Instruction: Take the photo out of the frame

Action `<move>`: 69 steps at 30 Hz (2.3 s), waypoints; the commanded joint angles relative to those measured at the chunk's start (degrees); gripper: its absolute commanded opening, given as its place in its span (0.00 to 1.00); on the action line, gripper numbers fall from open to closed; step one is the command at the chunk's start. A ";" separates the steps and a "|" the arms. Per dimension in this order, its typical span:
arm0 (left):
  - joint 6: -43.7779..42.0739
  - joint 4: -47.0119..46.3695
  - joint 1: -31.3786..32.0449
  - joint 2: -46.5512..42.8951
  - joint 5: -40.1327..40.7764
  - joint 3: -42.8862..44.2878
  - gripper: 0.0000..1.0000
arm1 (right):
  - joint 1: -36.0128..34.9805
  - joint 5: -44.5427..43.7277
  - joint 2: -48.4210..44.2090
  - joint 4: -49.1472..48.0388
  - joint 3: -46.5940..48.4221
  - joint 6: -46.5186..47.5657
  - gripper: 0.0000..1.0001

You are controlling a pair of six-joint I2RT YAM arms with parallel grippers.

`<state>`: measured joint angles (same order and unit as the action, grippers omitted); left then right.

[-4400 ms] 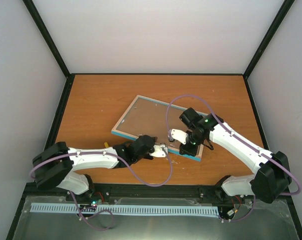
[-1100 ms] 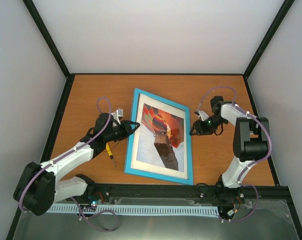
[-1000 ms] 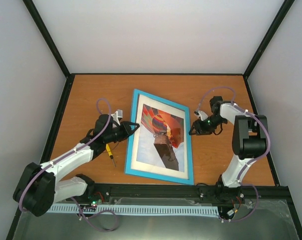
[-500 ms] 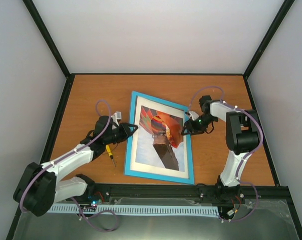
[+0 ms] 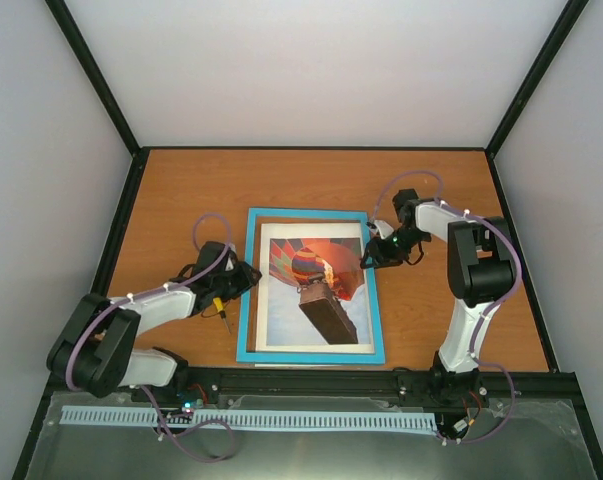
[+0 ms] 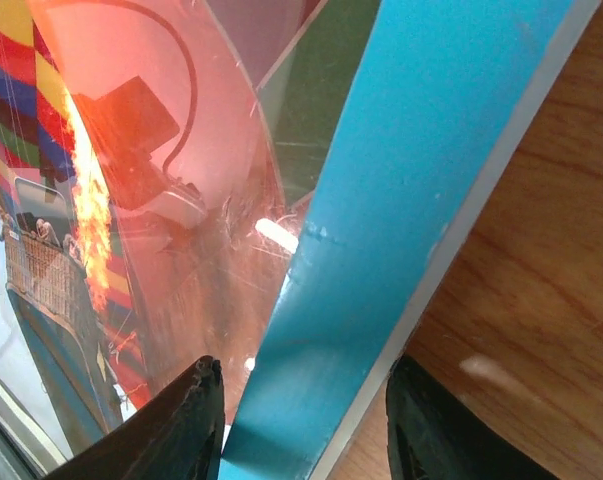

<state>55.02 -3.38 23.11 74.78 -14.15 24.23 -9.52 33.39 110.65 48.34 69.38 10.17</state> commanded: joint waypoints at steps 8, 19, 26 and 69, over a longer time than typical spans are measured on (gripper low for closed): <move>-4.65 1.89 -0.61 6.41 -0.48 4.11 0.49 | -0.57 -6.42 0.04 -3.16 -0.33 -0.46 0.32; -5.45 7.44 -0.61 4.40 2.09 5.16 0.55 | -0.50 -9.42 -1.59 -5.50 -2.18 -0.77 0.29; -4.95 3.92 -0.61 7.42 -2.97 4.60 0.53 | -0.05 -11.65 -2.40 -6.74 -3.04 -1.37 0.26; -11.78 17.36 2.08 10.59 11.57 22.85 0.49 | 3.46 -17.39 -6.63 -8.19 -3.36 -1.28 0.50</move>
<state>45.47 8.45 23.03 86.13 -4.60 46.96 -5.08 17.76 106.76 39.72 68.01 7.14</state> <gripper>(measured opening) 0.501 0.503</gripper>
